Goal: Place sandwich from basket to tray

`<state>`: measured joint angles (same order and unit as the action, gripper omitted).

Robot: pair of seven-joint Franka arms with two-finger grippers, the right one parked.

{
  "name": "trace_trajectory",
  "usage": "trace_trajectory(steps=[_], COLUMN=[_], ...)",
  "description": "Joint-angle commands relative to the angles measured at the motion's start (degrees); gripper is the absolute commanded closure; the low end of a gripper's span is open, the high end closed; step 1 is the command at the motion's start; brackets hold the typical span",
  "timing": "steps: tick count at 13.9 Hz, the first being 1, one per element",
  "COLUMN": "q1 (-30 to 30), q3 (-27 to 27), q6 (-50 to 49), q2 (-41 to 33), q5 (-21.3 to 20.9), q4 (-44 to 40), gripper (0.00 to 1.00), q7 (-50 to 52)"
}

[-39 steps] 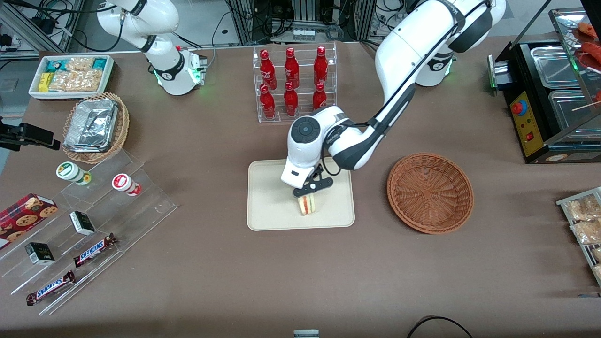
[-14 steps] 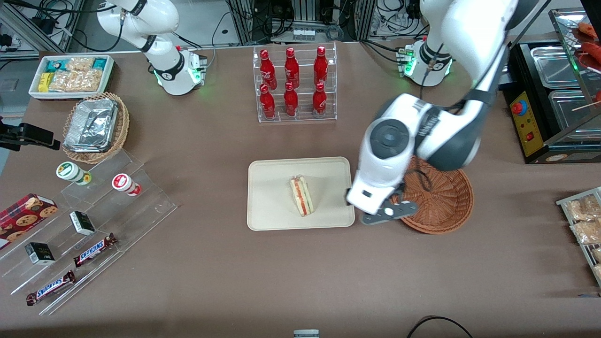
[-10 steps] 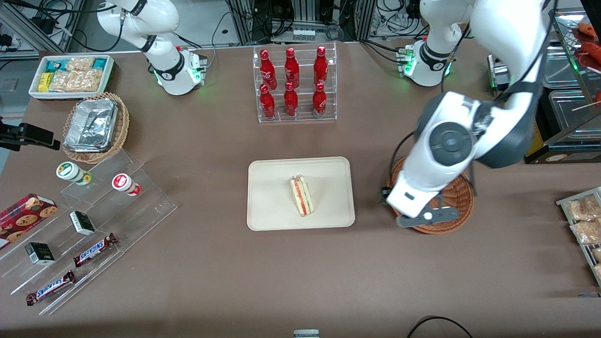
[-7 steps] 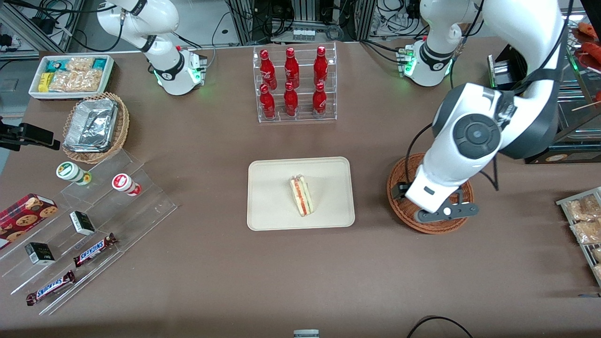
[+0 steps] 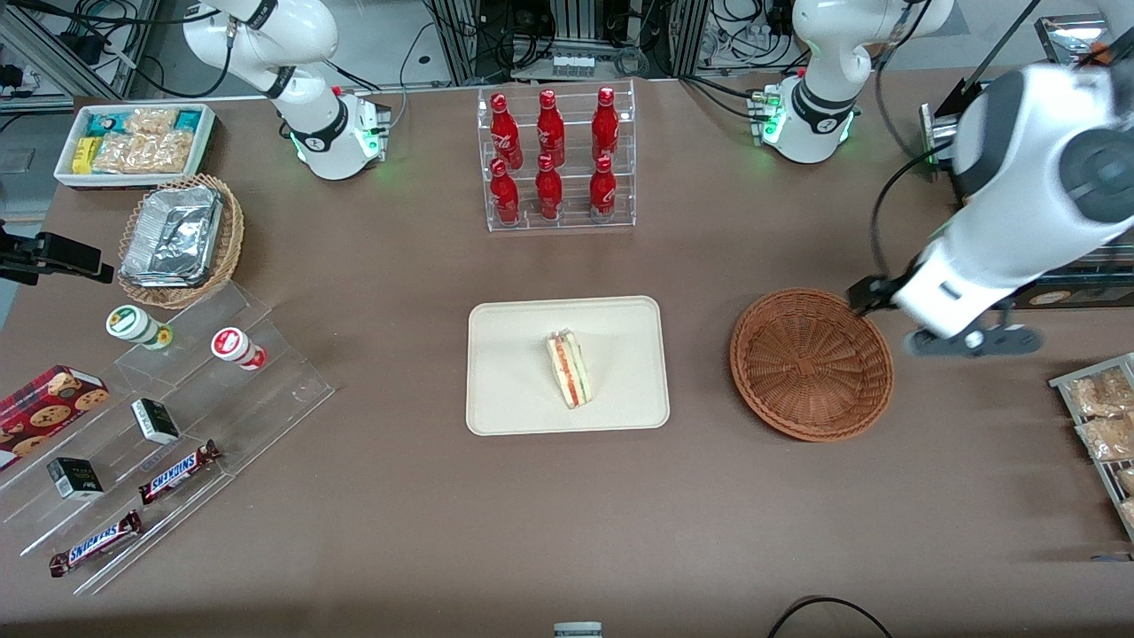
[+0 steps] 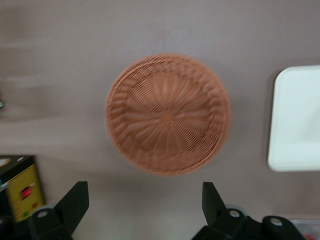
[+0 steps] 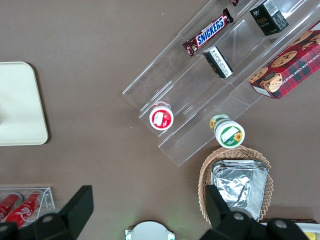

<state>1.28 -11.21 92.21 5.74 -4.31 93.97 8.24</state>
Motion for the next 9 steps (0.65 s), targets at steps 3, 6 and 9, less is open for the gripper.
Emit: trace_trajectory(steps=[3, 6, 9], q1=[-1.28, -1.28, -1.19], q3=[7.08, 7.70, 9.28], q6=[-8.44, -13.01, -13.90], q2=[-8.63, -9.87, -9.87], q5=[1.85, 1.94, 2.03], q4=[1.74, -0.45, -1.95], gripper=[0.00, 0.00, 0.00], q7=[-6.48, -6.39, -6.39])
